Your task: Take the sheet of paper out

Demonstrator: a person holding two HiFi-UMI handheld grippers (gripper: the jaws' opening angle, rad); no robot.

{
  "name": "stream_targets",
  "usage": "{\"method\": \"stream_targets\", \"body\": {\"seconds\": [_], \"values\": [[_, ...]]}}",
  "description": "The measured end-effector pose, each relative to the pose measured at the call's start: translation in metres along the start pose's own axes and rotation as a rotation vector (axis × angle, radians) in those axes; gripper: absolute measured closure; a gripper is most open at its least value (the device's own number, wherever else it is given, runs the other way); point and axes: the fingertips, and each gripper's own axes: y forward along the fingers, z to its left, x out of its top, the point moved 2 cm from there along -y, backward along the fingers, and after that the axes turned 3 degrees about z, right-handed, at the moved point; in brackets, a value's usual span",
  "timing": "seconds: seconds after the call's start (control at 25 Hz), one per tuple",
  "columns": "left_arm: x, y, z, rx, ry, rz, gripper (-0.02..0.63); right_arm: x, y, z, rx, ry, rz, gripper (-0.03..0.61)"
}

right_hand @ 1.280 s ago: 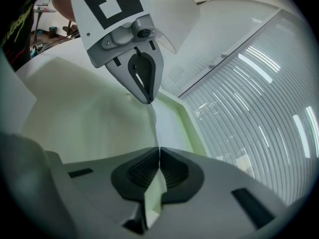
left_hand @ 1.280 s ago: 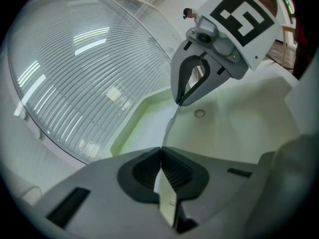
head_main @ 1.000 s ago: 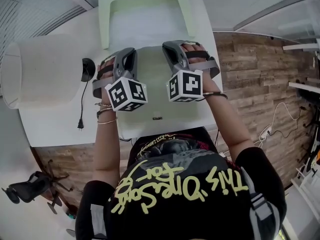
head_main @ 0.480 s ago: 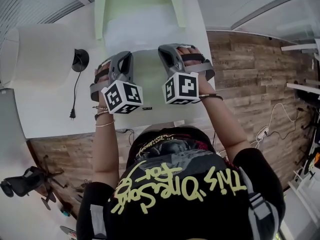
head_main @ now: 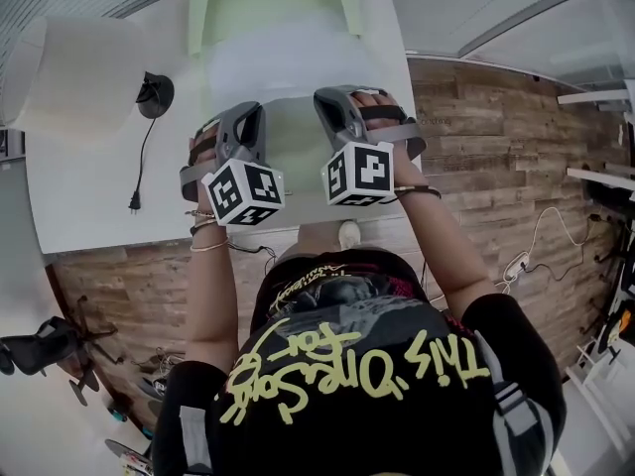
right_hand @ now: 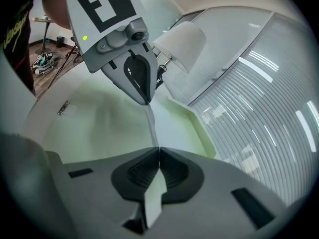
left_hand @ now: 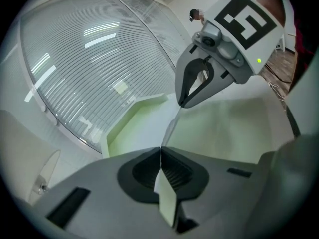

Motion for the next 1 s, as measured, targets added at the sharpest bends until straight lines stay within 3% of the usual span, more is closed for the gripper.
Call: {"method": "stream_targets", "body": {"seconds": [1.0], "values": [[0.011,-0.058,-0.050,0.064,-0.033,-0.009,0.604,-0.008,-0.064,0.040,-0.018,-0.002,-0.035,0.569]]}}
